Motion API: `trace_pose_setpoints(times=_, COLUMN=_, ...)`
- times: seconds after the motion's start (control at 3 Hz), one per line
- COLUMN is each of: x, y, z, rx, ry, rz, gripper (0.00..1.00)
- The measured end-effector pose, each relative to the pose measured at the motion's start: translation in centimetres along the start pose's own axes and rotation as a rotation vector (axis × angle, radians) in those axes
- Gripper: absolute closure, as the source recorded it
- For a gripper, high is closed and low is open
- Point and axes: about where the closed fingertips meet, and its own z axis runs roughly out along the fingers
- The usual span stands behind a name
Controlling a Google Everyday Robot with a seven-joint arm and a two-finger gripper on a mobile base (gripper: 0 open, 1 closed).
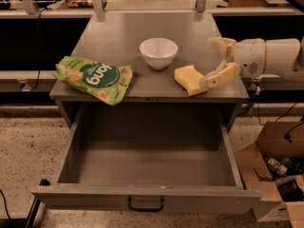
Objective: Pick sponge from top drawer and place on counter
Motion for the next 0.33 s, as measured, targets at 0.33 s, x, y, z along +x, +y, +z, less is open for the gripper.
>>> trace_pose_setpoints(times=0.33, x=0.02, y=-0.02, z=0.01, rx=0.001, ry=0.0, rz=0.0, gripper=0.0)
